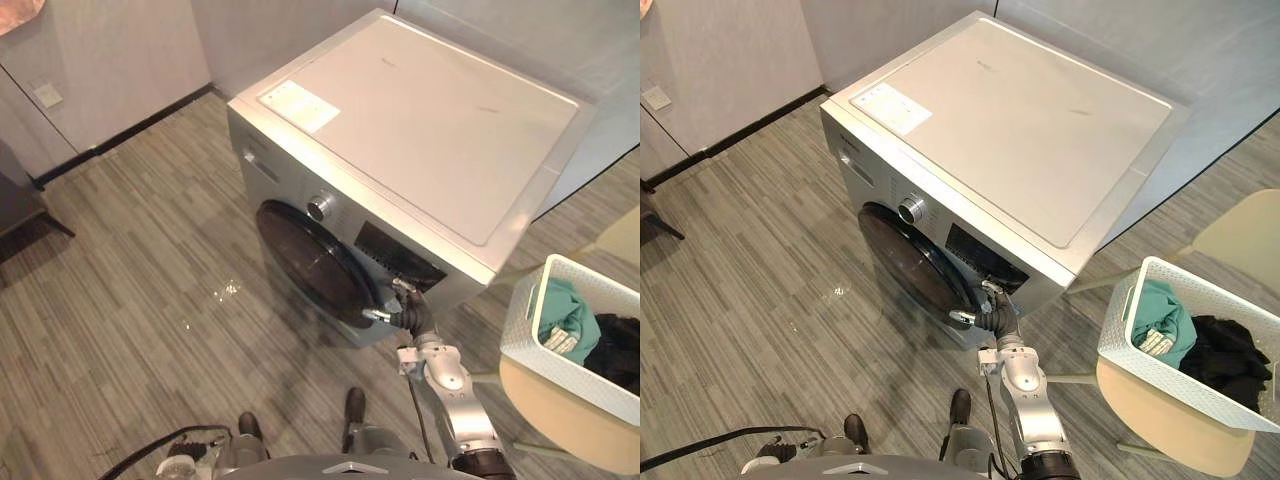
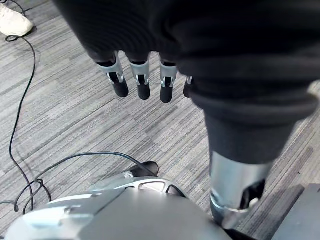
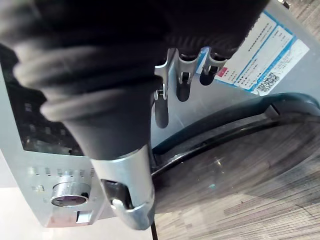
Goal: Pick up the laundry basket with both hands and put the clothes into the washing machine.
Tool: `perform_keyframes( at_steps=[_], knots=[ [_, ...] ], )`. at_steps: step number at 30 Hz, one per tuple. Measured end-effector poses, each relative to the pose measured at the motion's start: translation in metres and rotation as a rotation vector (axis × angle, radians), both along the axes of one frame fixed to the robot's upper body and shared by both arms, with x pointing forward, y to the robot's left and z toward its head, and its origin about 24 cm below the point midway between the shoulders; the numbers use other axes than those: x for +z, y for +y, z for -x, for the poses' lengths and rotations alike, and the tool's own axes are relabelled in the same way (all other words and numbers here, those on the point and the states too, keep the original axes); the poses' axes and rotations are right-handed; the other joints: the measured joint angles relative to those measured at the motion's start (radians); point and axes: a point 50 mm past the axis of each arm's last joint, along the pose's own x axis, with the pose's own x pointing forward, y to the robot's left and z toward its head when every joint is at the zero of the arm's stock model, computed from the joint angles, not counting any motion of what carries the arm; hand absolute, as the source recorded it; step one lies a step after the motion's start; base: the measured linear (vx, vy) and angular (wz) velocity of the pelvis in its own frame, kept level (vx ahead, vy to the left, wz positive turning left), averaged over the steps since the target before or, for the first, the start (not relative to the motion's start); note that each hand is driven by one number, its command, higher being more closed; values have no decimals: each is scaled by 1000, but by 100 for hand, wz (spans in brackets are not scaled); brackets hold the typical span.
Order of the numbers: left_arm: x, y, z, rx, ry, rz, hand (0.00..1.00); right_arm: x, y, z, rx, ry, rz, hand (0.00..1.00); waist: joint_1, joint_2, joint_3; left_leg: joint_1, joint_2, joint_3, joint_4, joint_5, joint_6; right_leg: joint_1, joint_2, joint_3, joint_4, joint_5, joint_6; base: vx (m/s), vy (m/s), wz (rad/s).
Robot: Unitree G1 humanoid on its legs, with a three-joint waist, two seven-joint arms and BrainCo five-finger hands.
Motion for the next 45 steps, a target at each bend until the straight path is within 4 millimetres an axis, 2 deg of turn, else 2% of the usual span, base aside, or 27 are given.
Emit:
perform_keyframes(
  at_steps=[4,6,9,12,13,18,20,22,24,25,26,27,30,32,34,36,38,43,45],
  knots=[
    [2,-5,-8,-37,-34,3,0,-9,-2,-25,-3,55,33,0,8,23,14,-24,-7,-19,7,3,5,-11,-9,-13,3,2,2,-22,-10,13],
    [5,-9,-17,-42,-73,13,0,-7,-7,-51,-24,79,73,0,17,45,35,-69,-17,-43,24,9,16,-38,-24,-31,10,9,3,-52,8,31],
    [5,-10,-18,-26,-86,19,0,-8,-12,-63,-69,102,99,0,15,54,72,-88,-26,-57,39,13,23,-43,-36,-47,14,17,5,-89,26,17],
    [6,-17,-26,-35,-117,34,0,-1,-14,-89,-72,146,119,0,32,85,97,-140,-39,-85,55,25,40,-72,-54,-60,15,32,5,-120,30,25],
    [7,-19,-27,-29,-124,43,0,6,-10,-95,-19,135,141,0,41,93,120,-141,-43,-88,54,30,45,-72,-57,-61,14,34,4,-91,25,13],
    [6,-19,-24,-9,-119,51,0,-2,29,-94,124,160,171,0,48,93,126,-158,-41,-109,48,44,36,-72,-57,-83,3,34,-2,-73,12,13],
    [5,-19,-23,-4,-112,51,0,-4,54,-89,236,151,233,0,50,89,126,-155,-39,-109,43,48,38,-70,-57,-83,3,35,-1,0,0,0],
    [5,-17,-22,4,-108,49,0,-4,69,-81,321,132,245,0,49,82,124,-151,-40,-109,33,54,39,-69,-56,-83,2,38,3,17,4,-1],
    [4,-14,-19,22,-95,43,0,-8,104,-57,532,118,237,0,44,64,120,-127,-36,-109,19,59,43,-51,-50,-85,0,44,1,70,3,-2],
    [4,-13,-18,25,-92,42,0,-11,114,-48,602,125,229,0,44,58,117,-117,-35,-109,15,60,42,-42,-48,-85,-2,43,2,115,-4,0],
    [4,-11,-16,24,-85,34,0,-19,133,-29,714,151,195,0,44,42,109,-93,-34,-110,12,56,36,-14,-42,-90,-10,39,5,102,-4,1],
    [4,-11,-16,20,-84,31,0,-21,141,-21,771,161,193,0,45,36,105,-83,-34,-110,9,54,36,-3,-41,-91,-14,38,6,117,-6,6],
    [6,-2,-17,9,-85,9,0,-26,173,15,994,202,85,0,44,-12,76,-62,-34,-131,-1,54,36,37,-36,-113,-36,37,7,68,-6,18],
    [6,2,-16,11,-84,1,0,-27,180,22,1029,217,30,0,51,-37,61,-55,-34,-132,-2,54,36,45,-36,-112,-36,37,7,12,3,7],
    [6,5,-13,13,-71,-8,0,-27,178,24,1014,214,2,0,51,-55,50,-39,-36,-131,-2,54,37,61,-39,-110,-36,35,9,0,0,0],
    [6,7,-10,15,-61,-13,0,-28,170,24,967,219,-28,0,49,-61,41,-29,-37,-130,-3,53,37,71,-41,-108,-35,32,8,-39,16,0],
    [5,8,-5,13,-46,-16,0,-35,152,25,886,242,-54,0,44,-67,26,-20,-36,-113,-13,54,36,70,-41,-98,-34,29,7,-64,13,-14],
    [4,8,-2,-22,-21,-27,0,-60,90,32,606,337,-57,0,36,-72,-1,3,-35,-47,-54,56,28,37,-30,-20,-33,25,5,-78,-2,-40],
    [4,9,-3,-34,-21,-31,0,-70,51,41,447,385,-30,0,18,-72,-6,15,-35,-25,-62,56,28,31,-25,9,-36,25,5,14,-6,-32]
  ],
)
